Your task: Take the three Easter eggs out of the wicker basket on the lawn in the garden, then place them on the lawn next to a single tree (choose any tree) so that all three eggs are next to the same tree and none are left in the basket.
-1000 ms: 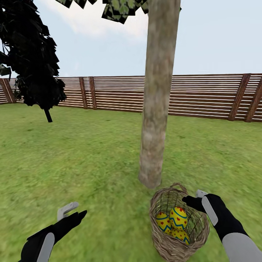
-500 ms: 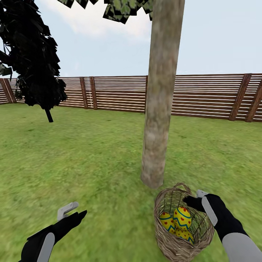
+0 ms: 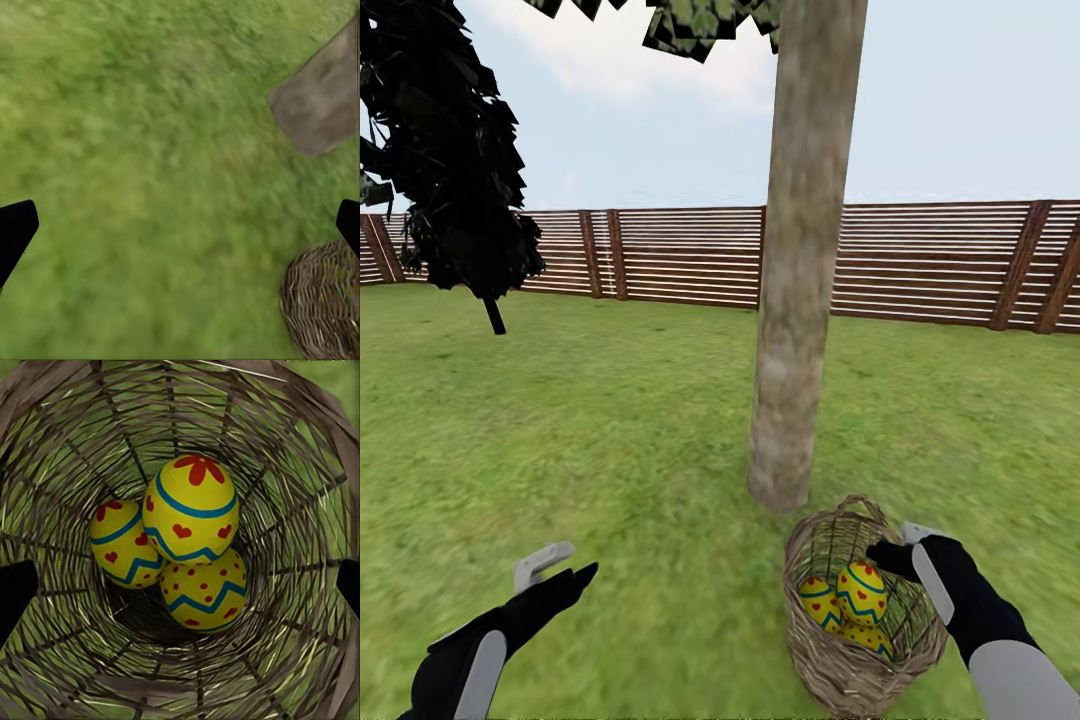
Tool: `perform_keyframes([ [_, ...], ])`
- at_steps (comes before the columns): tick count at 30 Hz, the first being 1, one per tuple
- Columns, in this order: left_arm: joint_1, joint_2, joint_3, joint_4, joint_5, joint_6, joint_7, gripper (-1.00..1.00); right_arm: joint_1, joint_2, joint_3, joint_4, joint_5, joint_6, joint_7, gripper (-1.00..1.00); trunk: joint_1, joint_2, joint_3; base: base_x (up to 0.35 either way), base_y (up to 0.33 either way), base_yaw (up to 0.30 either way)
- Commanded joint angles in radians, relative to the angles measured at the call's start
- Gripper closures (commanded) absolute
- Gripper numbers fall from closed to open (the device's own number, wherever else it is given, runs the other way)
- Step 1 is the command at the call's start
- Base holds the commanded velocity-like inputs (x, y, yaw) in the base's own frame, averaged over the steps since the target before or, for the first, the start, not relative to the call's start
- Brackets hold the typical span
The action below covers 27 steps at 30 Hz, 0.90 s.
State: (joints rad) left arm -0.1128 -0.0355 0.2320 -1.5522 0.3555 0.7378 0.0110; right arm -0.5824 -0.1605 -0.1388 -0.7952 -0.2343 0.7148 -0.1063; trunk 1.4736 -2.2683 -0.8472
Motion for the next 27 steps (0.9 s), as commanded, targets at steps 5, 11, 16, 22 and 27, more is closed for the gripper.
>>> perform_keyframes([
  [5, -0.008, 0.007, 0.005, -0.057, 0.009, 0.045, 0.0, -1.0, 0.0, 0.001, 0.001, 0.002, 0.013, -0.011, -0.008, -1.0, 0.019, -0.036, -0.017, 0.0, 0.0, 0.0],
  [11, -0.088, 0.003, 0.005, -0.067, 0.011, 0.137, 0.006, -1.0, 0.0, 0.002, 0.003, 0.002, 0.029, -0.015, -0.007, -1.0, 0.042, -0.078, -0.036, 0.0, 0.0, 0.0],
  [16, -0.132, -0.017, -0.003, -0.066, 0.007, 0.219, 0.045, -1.0, -0.003, 0.021, 0.027, 0.002, 0.035, -0.06, -0.022, -1.0, 0.061, -0.113, -0.051, 0.0, 0.0, 0.0],
  [22, -0.135, -0.02, -0.007, -0.066, 0.008, 0.222, 0.055, -1.0, -0.092, 0.043, 0.036, 0.125, 0.047, -0.093, -0.119, -1.0, 0.084, -0.155, -0.07, 0.0, 0.0, 0.0],
  [27, -0.136, -0.018, -0.005, -0.066, 0.009, 0.216, 0.05, -1.0, -0.228, 0.046, 0.042, 0.396, 0.109, -0.272, -0.131, -1.0, 0.103, -0.19, -0.086, 0.0, 0.0, 0.0],
])
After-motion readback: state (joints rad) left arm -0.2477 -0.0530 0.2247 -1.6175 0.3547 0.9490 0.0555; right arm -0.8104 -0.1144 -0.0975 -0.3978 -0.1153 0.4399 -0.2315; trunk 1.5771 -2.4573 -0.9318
